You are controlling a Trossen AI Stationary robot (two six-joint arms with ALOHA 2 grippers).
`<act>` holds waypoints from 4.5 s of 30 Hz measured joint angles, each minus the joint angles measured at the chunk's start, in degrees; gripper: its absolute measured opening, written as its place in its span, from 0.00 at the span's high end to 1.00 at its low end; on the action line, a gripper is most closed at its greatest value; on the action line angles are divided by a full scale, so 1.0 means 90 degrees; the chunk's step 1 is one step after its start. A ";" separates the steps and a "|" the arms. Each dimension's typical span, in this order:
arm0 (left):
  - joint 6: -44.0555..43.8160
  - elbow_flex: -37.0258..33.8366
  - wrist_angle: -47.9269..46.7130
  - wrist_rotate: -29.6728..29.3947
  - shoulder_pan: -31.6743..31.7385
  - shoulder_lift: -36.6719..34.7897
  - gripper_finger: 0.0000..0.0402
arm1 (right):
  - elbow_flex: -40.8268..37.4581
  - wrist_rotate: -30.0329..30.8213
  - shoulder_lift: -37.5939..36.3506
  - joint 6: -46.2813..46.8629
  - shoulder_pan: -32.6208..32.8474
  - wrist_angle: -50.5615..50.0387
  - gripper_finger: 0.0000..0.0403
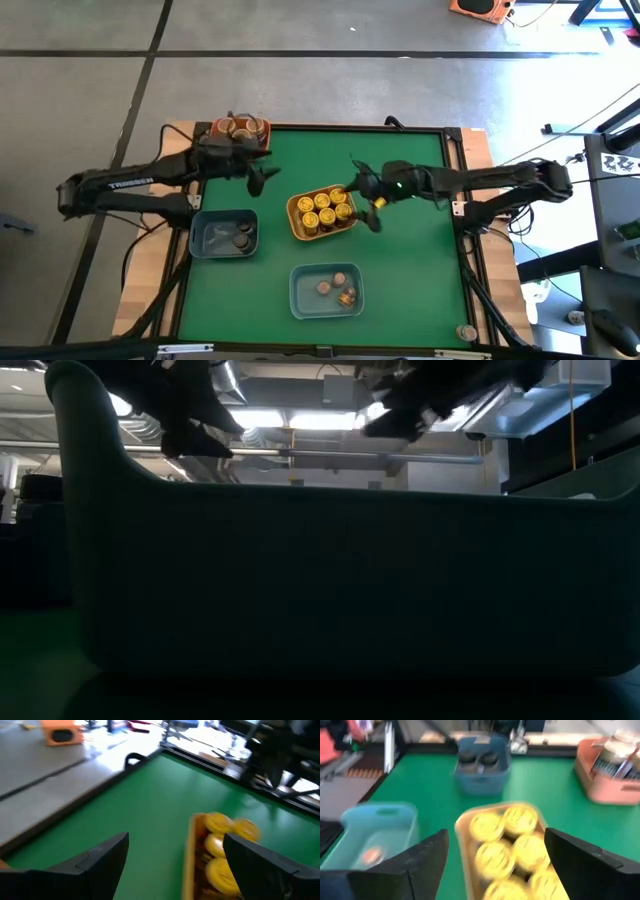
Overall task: Sort spices by type
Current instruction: Put the white transparent seasoning bottle into the light blue bin
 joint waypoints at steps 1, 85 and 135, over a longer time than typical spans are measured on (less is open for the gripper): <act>-0.0035 0.0000 0.0013 0.0001 -0.0190 0.0028 0.20 | 0.0000 0.0117 -0.0146 0.0073 0.0178 -0.0363 0.19; -0.1918 0.0000 0.5209 -0.0809 -0.4985 0.4237 0.20 | 0.2283 -0.1685 0.3710 0.9334 0.7748 -0.6357 0.55; -0.1762 -0.0002 0.2502 -0.2235 -0.5689 0.2544 0.20 | 0.6875 0.1002 0.5710 0.3088 0.3717 -0.6529 0.55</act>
